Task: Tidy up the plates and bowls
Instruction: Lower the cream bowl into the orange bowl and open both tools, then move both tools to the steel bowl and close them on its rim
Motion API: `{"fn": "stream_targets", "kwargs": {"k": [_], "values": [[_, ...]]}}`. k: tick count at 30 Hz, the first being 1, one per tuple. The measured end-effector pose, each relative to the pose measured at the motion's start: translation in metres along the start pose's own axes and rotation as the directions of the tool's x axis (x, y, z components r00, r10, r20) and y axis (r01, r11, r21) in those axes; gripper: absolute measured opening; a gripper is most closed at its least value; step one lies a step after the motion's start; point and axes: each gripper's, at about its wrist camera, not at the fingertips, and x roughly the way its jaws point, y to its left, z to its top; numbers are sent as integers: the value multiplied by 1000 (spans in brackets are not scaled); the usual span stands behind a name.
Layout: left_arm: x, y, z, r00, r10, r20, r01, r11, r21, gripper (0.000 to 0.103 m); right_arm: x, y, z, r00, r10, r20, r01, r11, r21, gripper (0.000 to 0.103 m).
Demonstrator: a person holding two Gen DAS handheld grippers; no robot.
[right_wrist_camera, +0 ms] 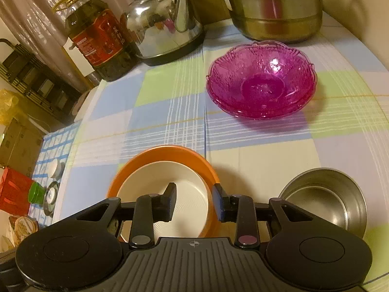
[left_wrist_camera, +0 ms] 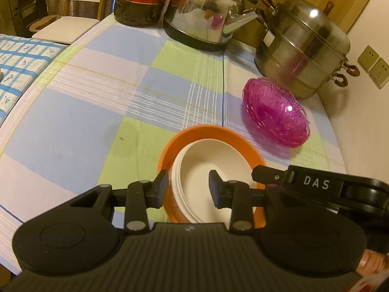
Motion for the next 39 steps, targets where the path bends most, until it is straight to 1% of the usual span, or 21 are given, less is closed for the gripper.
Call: {"fn": "stream_targets", "kwargs": {"k": [5,10,13,18,24,29,33,39], "values": [[-7,3,-1,1000,-2,21,2,1000,-14,33,-11,-2,0,1000,17,24,-18,1000,14,34],[-20,1,-3,999,-14,52,15,1000,-25,33,-34,-11,-3,997,33,65,-36,998,42,34],[-29,-6,-6,997,-30,67,31,999,-15,33,-52,-22,-8,995,25,93,-31,997,71,34],[-44,-24,-17,995,-69,78,69,998,7,34,-84,-45,-18,990,-16,139,-1,993,122,34],[-51,-52,-37,990,-126,61,123,991,48,36,-120,-85,-36,980,-85,182,44,975,216,35],[-52,-79,-55,985,-166,39,162,983,90,38,-142,-116,-53,973,-138,183,81,955,285,35],[-43,-96,-69,985,-171,11,168,978,124,39,-149,-134,-65,972,-161,174,98,941,324,35],[-26,-109,-84,985,-170,-20,171,976,137,39,-150,-148,-75,971,-170,167,107,936,336,35]]}}
